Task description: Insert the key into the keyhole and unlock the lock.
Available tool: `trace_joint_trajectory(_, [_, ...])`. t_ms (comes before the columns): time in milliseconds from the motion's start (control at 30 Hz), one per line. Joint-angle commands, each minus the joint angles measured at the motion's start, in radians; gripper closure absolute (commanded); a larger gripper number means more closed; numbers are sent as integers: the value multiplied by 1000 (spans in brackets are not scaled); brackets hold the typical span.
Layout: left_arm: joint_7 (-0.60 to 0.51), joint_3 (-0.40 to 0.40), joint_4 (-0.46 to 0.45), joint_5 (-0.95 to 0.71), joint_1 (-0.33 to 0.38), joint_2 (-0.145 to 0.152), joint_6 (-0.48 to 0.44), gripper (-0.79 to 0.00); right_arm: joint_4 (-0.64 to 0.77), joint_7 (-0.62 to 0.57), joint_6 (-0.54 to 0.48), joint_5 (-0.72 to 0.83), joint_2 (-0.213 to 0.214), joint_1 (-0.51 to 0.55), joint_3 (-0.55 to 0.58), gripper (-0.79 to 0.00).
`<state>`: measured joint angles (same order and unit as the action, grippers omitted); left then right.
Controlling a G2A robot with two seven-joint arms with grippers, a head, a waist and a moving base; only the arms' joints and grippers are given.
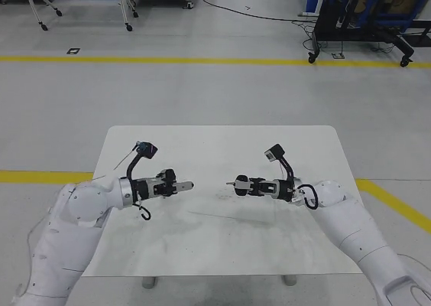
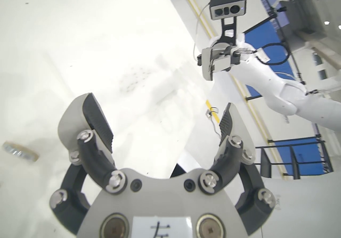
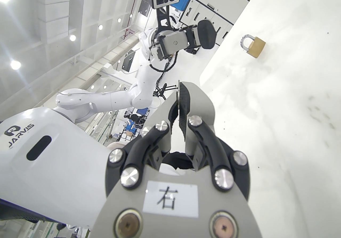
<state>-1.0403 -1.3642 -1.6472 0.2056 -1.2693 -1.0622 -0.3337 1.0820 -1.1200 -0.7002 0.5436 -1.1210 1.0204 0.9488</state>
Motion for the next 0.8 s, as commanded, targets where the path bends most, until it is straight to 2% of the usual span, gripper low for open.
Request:
trace_joint_trajectory(0, [-13, -64, -120, 115, -80, 16, 63, -785, 0, 0, 0, 0, 0, 0, 0, 0])
trace_joint_trajectory(100, [0, -99, -261, 312, -184, 28, 188, -785, 0, 0, 0, 0, 0, 0, 0, 0])
trace_joint_trajectory(200, [34, -86, -348, 425, -256, 30, 290, -785, 0, 0, 0, 0, 0, 0, 0, 0])
trace_joint_trajectory(300, [57, -50, -361, 513, -278, 28, 372, -785, 0, 0, 0, 0, 0, 0, 0, 0])
trace_joint_trajectory(400, [96, 7, -328, 642, -257, 21, 492, -785, 0, 0, 0, 0, 0, 0, 0, 0])
trace_joint_trajectory(467, [110, 52, -299, 663, -231, 14, 530, -785, 0, 0, 0, 0, 0, 0, 0, 0])
trace_joint_trajectory(567, [119, 105, -243, 680, -181, 4, 569, -680, 0, 0, 0, 0, 0, 0, 0, 0])
trace_joint_trajectory(633, [131, 139, -211, 687, -149, -4, 595, -579, 0, 0, 0, 0, 0, 0, 0, 0])
trace_joint_trajectory(667, [137, 150, -196, 686, -134, -8, 606, -505, 0, 0, 0, 0, 0, 0, 0, 0])
trace_joint_trajectory(700, [141, 163, -180, 681, -120, -12, 613, -391, 0, 0, 0, 0, 0, 0, 0, 0])
trace_joint_trajectory(767, [140, 184, -146, 679, -92, -18, 625, -354, 0, 0, 0, 0, 0, 0, 0, 0])
